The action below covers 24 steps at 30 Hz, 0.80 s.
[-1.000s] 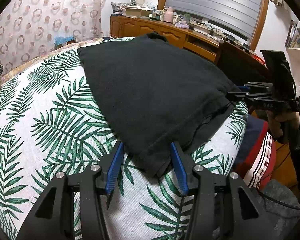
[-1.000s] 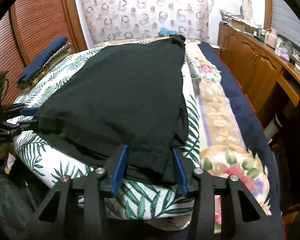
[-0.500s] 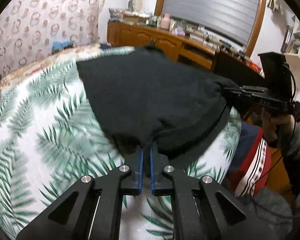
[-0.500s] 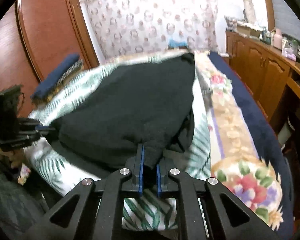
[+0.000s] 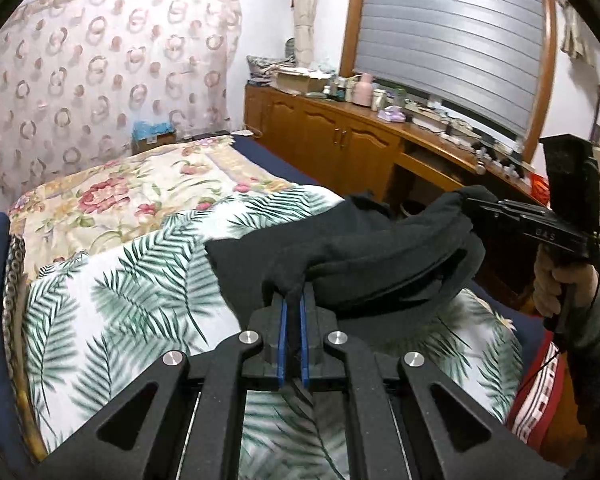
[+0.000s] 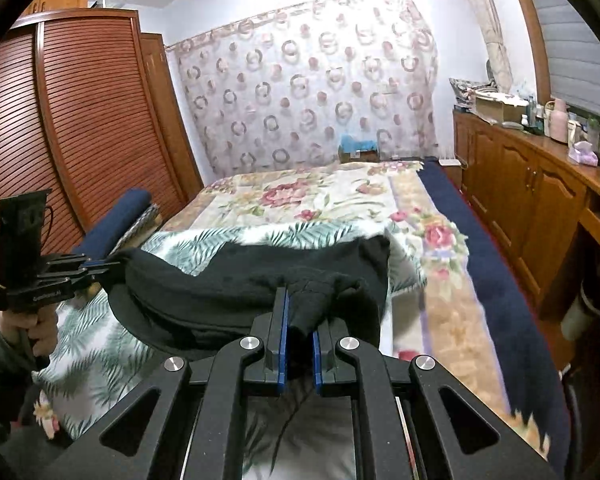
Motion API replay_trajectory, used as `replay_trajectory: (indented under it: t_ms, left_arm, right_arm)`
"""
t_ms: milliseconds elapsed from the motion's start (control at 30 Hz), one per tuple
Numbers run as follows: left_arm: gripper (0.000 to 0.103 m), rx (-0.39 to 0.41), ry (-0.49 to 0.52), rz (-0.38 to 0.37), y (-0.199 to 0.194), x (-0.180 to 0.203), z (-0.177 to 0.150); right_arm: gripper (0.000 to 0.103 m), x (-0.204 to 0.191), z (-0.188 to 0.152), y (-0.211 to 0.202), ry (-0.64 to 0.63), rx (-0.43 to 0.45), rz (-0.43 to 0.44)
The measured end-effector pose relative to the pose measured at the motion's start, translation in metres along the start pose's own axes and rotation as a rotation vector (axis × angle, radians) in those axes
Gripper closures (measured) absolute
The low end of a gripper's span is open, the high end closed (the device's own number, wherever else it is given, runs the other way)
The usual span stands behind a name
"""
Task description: Fold small clothes
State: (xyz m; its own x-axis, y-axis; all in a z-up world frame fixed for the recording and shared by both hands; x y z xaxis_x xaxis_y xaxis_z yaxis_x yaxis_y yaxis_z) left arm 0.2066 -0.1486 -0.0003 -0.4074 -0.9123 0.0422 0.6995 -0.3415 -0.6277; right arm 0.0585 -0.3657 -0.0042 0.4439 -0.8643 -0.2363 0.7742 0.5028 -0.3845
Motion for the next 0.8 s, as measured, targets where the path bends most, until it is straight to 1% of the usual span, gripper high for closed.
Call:
replay_trajectory:
  t_ms: [133,267,367,433,467,533,600,667,733,800]
  left_arm:
    - [0.097,-0.023,-0.017,0.023,0.029,-0.017,0.015]
    - [0.097,-0.05,-0.029,0.034,0.057,-0.027,0.026]
    - [0.097,-0.082,-0.033,0.043,0.074,-0.031,0.026]
    - [0.097,-0.104,-0.039,0.056,0.083,-0.033,0.024]
    - [0.097,-0.115,-0.048,0.063,0.084,-0.034,0.021]
    - [0.096,-0.135,-0.07,0.039,0.085,-0.035,0.019]
    - [0.088,-0.129,-0.071,0.035,0.082,-0.036,0.018]
    - [0.071,-0.109,-0.062,0.03,0.074,-0.035,0.017]
    - [0.062,-0.094,-0.044,0.029,0.067,-0.036,0.015]
    - [0.057,-0.095,-0.022,0.031,0.063,-0.037,0.01]
  right_arm:
    - [0.094,0.011,0.016,0.037,-0.01,-0.018,-0.011]
    - [0.094,0.021,0.025,0.062,-0.009,-0.035,-0.016]
    - [0.094,0.027,0.032,0.081,0.009,-0.058,-0.022]
    - [0.093,0.029,0.037,0.091,0.004,-0.078,-0.045]
    - [0.09,0.032,0.04,0.097,0.004,-0.087,-0.048]
    - [0.087,0.03,0.045,0.101,0.004,-0.099,-0.066]
    - [0.083,0.029,0.049,0.101,-0.002,-0.099,-0.09]
    - [0.065,0.024,0.056,0.094,-0.016,-0.087,-0.115]
    - [0.056,0.023,0.055,0.085,-0.028,-0.073,-0.131]
    - [0.051,0.023,0.052,0.078,-0.028,-0.065,-0.141]
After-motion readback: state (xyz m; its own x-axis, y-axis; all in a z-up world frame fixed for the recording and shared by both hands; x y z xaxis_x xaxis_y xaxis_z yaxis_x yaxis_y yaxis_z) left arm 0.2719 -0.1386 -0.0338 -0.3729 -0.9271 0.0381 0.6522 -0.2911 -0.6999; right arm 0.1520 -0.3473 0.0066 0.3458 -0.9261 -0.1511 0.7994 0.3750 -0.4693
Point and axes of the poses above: each gripper's, at about its wrist camera, not at the fingertips, and y roughly the way its jaws point, x to its right, z to its top, the point moved 4 cm from there along y, roughly the way its jaws point, and after that the axes turned 9 degrees about z, right-handed, at the moved point
